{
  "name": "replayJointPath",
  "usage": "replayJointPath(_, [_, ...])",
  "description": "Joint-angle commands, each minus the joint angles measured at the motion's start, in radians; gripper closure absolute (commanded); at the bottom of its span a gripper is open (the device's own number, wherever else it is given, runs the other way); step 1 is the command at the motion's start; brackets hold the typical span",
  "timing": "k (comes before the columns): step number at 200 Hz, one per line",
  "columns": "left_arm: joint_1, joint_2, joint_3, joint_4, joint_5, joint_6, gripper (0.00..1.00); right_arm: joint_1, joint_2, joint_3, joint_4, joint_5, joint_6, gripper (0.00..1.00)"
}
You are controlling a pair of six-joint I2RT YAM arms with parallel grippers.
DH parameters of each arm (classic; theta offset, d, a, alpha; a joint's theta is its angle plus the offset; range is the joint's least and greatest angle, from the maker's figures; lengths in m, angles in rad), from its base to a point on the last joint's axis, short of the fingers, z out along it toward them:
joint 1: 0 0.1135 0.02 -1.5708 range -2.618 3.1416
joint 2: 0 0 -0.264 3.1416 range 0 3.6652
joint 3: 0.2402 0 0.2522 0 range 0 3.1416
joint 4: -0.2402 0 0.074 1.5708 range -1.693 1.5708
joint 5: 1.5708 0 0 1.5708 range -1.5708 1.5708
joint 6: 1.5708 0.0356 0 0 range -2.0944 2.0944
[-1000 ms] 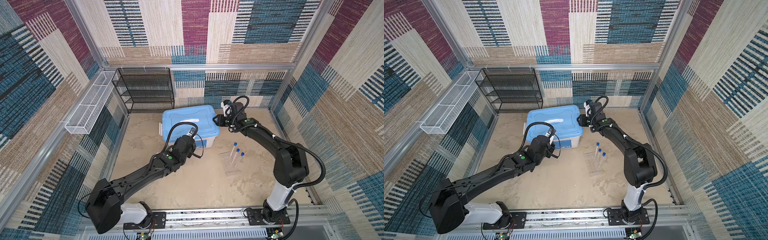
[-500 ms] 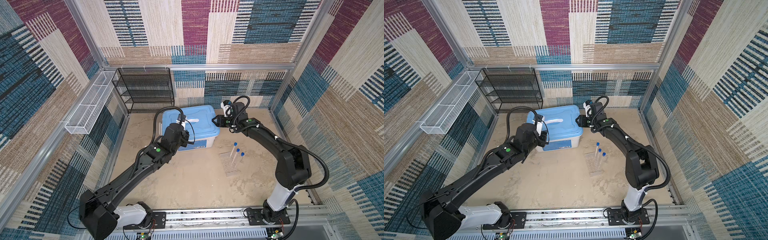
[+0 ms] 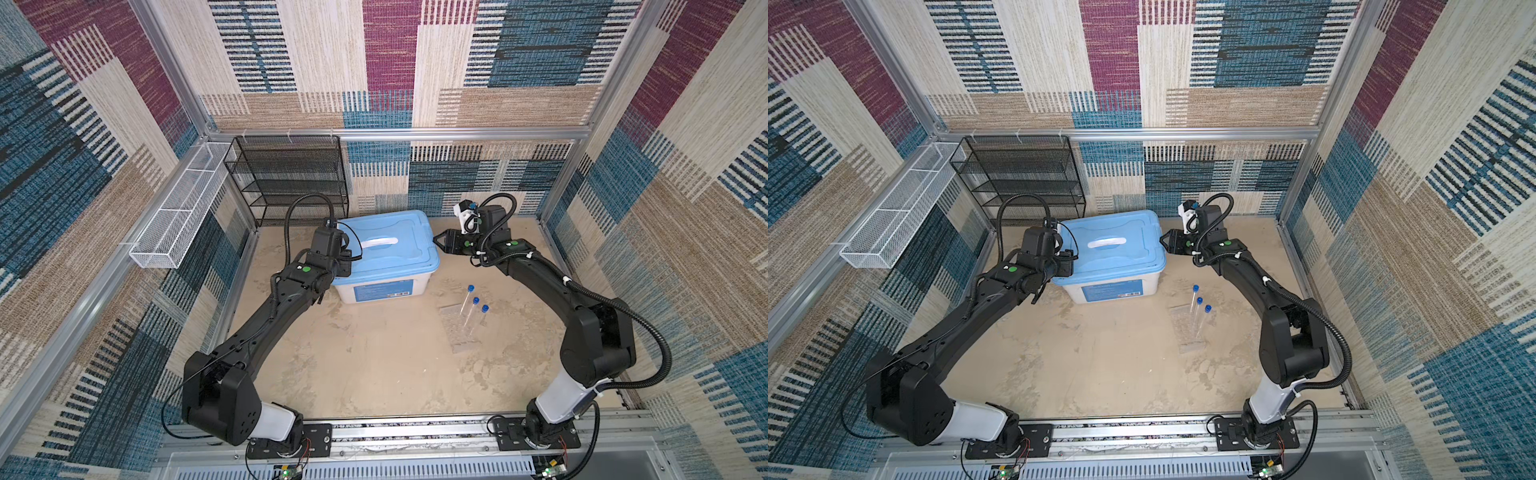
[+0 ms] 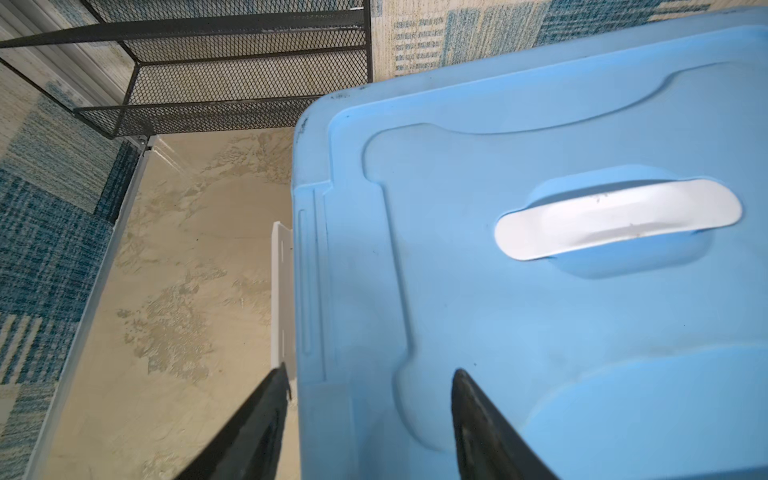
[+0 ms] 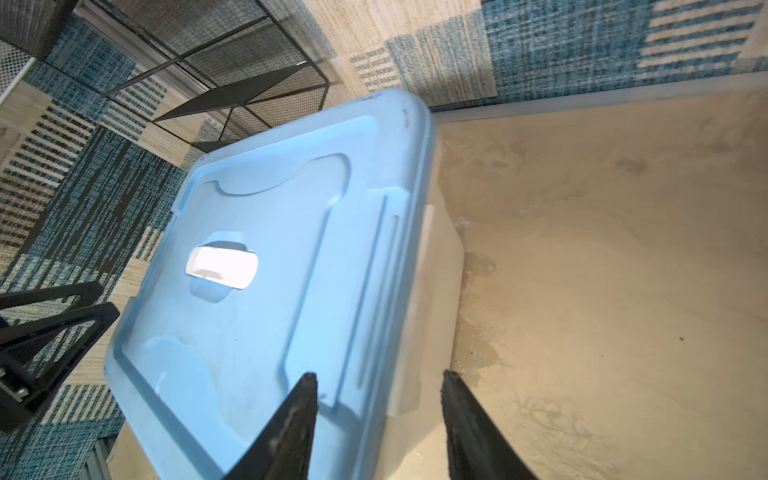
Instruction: Organize the chemistry lab equipment
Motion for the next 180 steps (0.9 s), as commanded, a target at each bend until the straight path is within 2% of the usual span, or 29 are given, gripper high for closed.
replayJointPath(1, [0.011, 0.017, 0.004, -0.015, -0.021, 0.002, 0.37, -0.010, 0.024, -0.005, 0.051, -0.049, -0.003, 0.50])
replayJointPath(23, [0.029, 0.018, 0.010, -0.046, -0.038, -0.007, 0.38, -0.024, 0.028, -0.035, 0.045, -0.032, -0.017, 0.52])
replayJointPath(41, [0.066, -0.009, -0.011, -0.026, 0.034, -0.039, 0.36, -0.036, 0.007, -0.092, 0.085, -0.059, -0.003, 0.52])
replayJointPath(59, [0.100, -0.007, -0.021, 0.000, 0.112, -0.052, 0.28, -0.036, -0.007, -0.119, 0.119, -0.099, 0.002, 0.53])
replayJointPath(84, [0.104, 0.012, -0.013, 0.014, 0.144, -0.038, 0.27, -0.036, -0.029, -0.131, 0.125, -0.089, 0.004, 0.52])
replayJointPath(101, [0.104, 0.013, -0.010, 0.007, 0.115, -0.033, 0.28, -0.036, -0.058, -0.143, 0.137, -0.078, 0.007, 0.52])
replayJointPath(124, [0.115, 0.015, 0.003, -0.030, 0.042, -0.043, 0.27, -0.037, -0.074, -0.153, 0.177, -0.127, 0.028, 0.51])
replayJointPath(180, [0.147, 0.011, -0.037, -0.025, 0.053, -0.051, 0.23, -0.032, 0.028, -0.101, 0.204, -0.164, 0.053, 0.48])
